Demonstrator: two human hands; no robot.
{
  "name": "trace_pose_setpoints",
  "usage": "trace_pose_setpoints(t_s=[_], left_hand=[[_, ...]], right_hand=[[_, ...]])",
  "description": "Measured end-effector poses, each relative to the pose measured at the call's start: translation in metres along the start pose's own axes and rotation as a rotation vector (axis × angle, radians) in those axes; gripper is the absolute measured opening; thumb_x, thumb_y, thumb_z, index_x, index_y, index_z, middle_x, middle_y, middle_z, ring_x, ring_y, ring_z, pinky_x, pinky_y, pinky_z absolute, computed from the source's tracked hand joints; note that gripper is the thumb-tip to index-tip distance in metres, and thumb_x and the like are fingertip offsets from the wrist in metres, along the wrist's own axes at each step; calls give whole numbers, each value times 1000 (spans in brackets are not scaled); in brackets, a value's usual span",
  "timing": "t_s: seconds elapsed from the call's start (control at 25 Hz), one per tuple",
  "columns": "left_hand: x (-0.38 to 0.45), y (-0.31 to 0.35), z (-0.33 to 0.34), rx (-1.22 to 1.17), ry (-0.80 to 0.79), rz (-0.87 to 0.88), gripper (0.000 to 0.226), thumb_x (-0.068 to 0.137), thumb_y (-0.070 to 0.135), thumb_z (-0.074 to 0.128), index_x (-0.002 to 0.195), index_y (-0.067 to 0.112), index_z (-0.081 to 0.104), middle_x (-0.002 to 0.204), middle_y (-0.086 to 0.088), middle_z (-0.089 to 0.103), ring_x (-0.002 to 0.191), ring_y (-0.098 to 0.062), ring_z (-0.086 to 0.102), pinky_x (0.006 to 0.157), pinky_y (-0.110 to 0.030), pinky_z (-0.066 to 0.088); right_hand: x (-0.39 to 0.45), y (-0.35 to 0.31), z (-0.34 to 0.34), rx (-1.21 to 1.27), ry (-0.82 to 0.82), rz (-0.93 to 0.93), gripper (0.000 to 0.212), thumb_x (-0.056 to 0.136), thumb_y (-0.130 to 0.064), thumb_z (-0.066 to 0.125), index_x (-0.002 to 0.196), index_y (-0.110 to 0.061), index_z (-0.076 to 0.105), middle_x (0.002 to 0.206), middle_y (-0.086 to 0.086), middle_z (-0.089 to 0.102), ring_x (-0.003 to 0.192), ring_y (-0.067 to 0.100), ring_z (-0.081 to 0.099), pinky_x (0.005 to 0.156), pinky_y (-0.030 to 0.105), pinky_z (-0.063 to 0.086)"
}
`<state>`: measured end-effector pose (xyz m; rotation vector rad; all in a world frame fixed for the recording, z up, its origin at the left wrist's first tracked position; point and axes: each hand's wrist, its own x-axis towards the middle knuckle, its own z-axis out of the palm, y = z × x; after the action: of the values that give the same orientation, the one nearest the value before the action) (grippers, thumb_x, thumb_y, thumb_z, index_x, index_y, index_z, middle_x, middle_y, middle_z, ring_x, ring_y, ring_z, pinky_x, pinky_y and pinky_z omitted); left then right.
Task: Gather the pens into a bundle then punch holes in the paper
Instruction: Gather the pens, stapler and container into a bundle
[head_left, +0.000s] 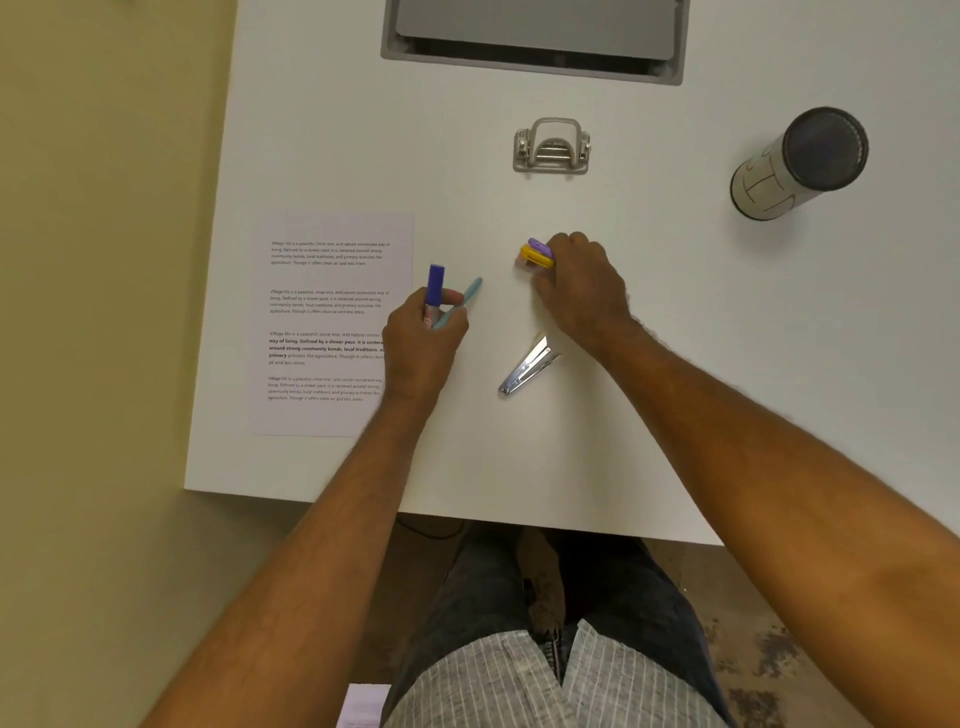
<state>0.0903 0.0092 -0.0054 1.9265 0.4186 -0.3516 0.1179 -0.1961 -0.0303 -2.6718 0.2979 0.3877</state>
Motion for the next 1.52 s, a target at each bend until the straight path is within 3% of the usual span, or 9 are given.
trace_pose_setpoints(t_s=[0.16,0.28,0.48,0.6,0.8,0.96,1.12,1.28,1.52], left_hand=[[-8,3,-2,-248,-16,-118,11,94,16,71,105,16,74,81,-1,62,65,-16,52,57,-27,46],[-10,7,1,-321,-36,-143,14,95,16,73,109,12,73,77,1,60,57,-11,47,49,-22,41],[-3,9,9,-91,-9,-79,37,98,35,68,105,-2,69,81,0,59,71,-10,52,68,-28,44],[-7,9,19,140,-98,18,34,104,41,58,86,11,61,76,3,62,65,-4,56,65,-23,45],[-17,-8,32,217,-271,-175,33,105,40,55,121,11,60,86,-8,72,59,-22,69,63,-37,62],[-23,-24,36,285,-223,-195,29,104,34,58,123,12,58,99,-16,70,61,-25,64,55,-31,58],[-26,-29,37,234,-195,-208,24,104,28,58,120,11,57,101,-16,67,66,-22,60,57,-31,55],[-31,-26,43,153,-181,-223,25,105,30,58,122,11,58,96,-10,65,74,-20,60,57,-26,53],[-38,-3,79,50,-264,-231,24,107,27,55,123,11,60,95,-10,66,72,-19,61,70,-34,58]], right_hand=[[-28,5,-8,111,32,52,27,83,-24,60,106,-14,49,84,2,51,92,32,51,69,38,44],[-57,9,-5,246,17,153,27,82,-28,59,99,-19,42,83,0,58,80,32,54,65,36,44],[-96,4,16,707,133,500,36,90,-28,64,125,-20,60,94,-8,65,89,24,65,77,30,47],[-111,0,34,718,91,594,33,92,-41,70,115,-17,67,95,-5,69,90,24,67,82,35,54],[-117,-12,47,680,10,655,55,80,-64,77,101,-15,64,92,-2,68,82,21,64,59,27,43],[-110,-25,46,593,17,684,65,76,-67,78,109,-14,58,95,-3,61,82,21,59,64,30,41],[-106,-26,47,566,38,667,46,82,-51,75,103,-16,53,93,-2,60,76,22,56,52,27,31],[-111,-9,42,636,36,626,36,81,-42,71,102,-15,58,91,-1,63,77,22,61,57,29,40],[-119,37,15,1035,74,599,17,86,-30,71,77,-22,60,66,-8,57,59,10,51,57,23,44]])
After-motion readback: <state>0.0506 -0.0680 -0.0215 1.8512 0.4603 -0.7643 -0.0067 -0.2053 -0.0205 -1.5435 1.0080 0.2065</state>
